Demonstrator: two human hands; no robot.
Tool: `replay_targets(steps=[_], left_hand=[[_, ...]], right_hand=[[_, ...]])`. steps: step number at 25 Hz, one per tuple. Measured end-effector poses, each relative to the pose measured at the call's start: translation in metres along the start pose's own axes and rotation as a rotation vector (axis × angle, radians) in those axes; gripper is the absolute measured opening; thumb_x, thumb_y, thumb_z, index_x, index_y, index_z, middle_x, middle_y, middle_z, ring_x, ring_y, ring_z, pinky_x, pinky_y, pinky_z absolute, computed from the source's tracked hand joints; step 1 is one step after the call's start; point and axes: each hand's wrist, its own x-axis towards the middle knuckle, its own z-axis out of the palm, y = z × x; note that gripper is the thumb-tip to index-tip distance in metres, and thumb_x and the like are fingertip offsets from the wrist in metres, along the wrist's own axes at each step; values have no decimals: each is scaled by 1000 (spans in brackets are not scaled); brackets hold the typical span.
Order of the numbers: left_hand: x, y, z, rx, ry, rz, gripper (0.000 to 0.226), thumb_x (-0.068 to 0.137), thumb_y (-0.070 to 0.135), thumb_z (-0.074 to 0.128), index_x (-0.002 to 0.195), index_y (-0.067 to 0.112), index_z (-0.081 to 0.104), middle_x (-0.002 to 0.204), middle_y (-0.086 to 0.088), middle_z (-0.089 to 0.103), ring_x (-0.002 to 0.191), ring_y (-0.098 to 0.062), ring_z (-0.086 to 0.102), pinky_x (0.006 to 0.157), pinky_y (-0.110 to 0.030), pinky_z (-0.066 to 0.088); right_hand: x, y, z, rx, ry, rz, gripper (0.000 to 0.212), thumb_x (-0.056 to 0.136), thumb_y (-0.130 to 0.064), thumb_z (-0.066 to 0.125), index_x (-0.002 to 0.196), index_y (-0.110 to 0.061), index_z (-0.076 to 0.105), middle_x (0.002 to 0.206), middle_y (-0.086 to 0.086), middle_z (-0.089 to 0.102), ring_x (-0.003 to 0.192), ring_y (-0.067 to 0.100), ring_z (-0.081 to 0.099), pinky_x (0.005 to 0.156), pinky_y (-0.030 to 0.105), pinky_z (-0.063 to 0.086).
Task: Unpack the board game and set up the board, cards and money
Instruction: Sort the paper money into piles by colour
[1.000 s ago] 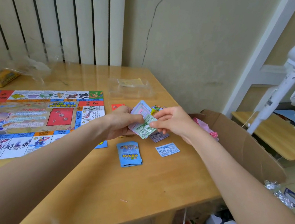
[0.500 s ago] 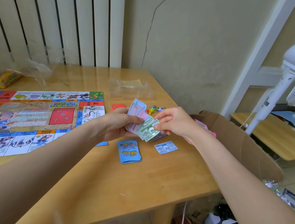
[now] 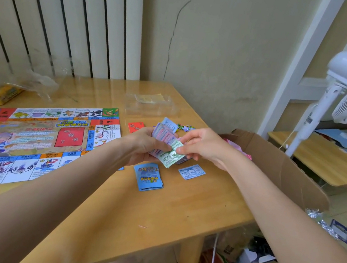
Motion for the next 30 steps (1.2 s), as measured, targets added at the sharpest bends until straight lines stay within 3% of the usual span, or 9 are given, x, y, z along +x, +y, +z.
replay_targets(steps=[5, 10, 14, 18, 20, 22, 27, 30], left_hand=[[2, -2, -5, -77, 44, -26, 18, 87, 0, 59, 104, 8, 60, 84, -11, 70, 60, -14, 70, 59, -27, 57], [-4, -5, 1, -23, 7, -86, 18, 87, -2, 59, 102, 9, 58, 91, -16, 68, 72, -22, 67, 67, -31, 57], [-4, -7, 6, -21, 35, -66, 20, 87, -1, 59, 103, 10, 57, 92, -14, 67, 71, -21, 67, 65, -31, 57], [-8, -8, 8, -40, 49, -61, 18, 87, -2, 59, 100, 10, 57, 89, -13, 67, 63, -18, 69, 64, -31, 57], [-8, -10, 8, -42, 50, -75, 21, 86, -3, 59, 104, 8, 57, 98, -16, 67, 76, -22, 69, 70, -34, 57], [-7, -10, 8, -29, 51, -79, 21, 86, -2, 60, 104, 9, 57, 99, -15, 66, 83, -24, 66, 69, -33, 56], [-9, -9, 8, 4, -22, -83, 11, 85, 5, 63, 93, 14, 62, 74, -1, 70, 64, -10, 66, 57, -21, 56], [-11, -6, 4, -46, -116, -107, 10, 91, 16, 57, 97, 11, 63, 74, -2, 73, 64, -10, 69, 65, -24, 57]], right_hand=[[-7, 10, -12, -49, -125, 171, 27, 80, -2, 69, 102, -8, 55, 66, 5, 57, 46, 8, 49, 46, 19, 37], [-21, 19, -27, -290, -221, 308, 18, 81, -7, 70, 85, -13, 54, 59, 3, 63, 42, 6, 53, 40, 16, 35], [-27, 25, -25, -452, -250, 362, 18, 82, -13, 70, 78, -14, 52, 53, -1, 60, 37, 5, 50, 38, 16, 33], [-32, 20, -21, -745, -241, 369, 27, 83, -31, 68, 71, -13, 52, 52, -2, 57, 43, 10, 47, 41, 20, 32], [-33, 13, -21, -849, -216, 358, 31, 82, -35, 68, 70, -13, 49, 57, -1, 56, 46, 13, 44, 45, 22, 32], [-30, 3, -22, -797, -117, 284, 33, 82, -37, 67, 71, -13, 49, 59, 0, 57, 46, 14, 44, 45, 22, 33], [-15, -10, -7, -160, -25, -34, 13, 82, -15, 70, 80, -9, 59, 69, 6, 61, 50, 10, 51, 46, 16, 42], [-10, -5, -5, -145, -32, -61, 16, 78, -2, 71, 85, -10, 58, 62, 7, 59, 40, 6, 49, 45, 14, 42]])
